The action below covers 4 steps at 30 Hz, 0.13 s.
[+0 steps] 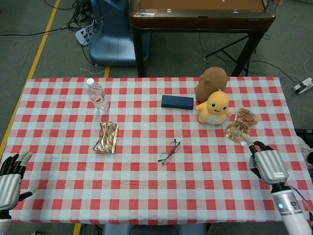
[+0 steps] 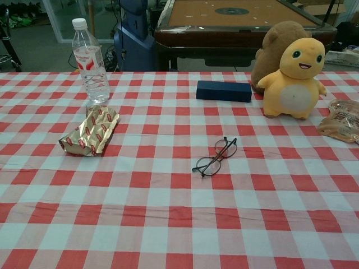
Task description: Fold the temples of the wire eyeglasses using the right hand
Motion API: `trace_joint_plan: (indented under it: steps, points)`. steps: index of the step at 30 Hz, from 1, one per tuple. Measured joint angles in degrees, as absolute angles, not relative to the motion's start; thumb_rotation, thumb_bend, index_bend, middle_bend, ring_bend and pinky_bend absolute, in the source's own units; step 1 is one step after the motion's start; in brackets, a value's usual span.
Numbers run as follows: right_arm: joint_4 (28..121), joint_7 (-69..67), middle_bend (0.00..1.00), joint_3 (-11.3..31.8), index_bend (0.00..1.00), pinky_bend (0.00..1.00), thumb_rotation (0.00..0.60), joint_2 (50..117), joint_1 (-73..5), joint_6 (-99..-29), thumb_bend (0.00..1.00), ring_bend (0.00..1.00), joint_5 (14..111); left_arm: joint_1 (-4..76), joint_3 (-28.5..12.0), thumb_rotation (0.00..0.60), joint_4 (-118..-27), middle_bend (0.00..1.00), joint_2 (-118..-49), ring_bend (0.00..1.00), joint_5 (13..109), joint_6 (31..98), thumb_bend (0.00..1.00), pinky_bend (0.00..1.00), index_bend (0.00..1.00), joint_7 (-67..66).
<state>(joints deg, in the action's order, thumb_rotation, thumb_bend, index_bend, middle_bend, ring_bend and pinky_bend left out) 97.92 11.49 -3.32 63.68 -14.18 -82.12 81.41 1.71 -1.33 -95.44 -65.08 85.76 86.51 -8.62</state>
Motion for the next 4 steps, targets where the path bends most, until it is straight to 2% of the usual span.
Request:
trace_joint_plan:
  steps: [4]
  points:
    - [96.64, 10.06, 0.17, -3.44, 0.00, 0.32, 0.600, 63.42, -11.07, -85.77, 0.50, 0.14, 83.23, 1.67, -1.43, 0.600, -95.80, 0.00, -65.56, 0.00, 86.77, 87.59, 0.29, 0.00, 0.00, -8.76]
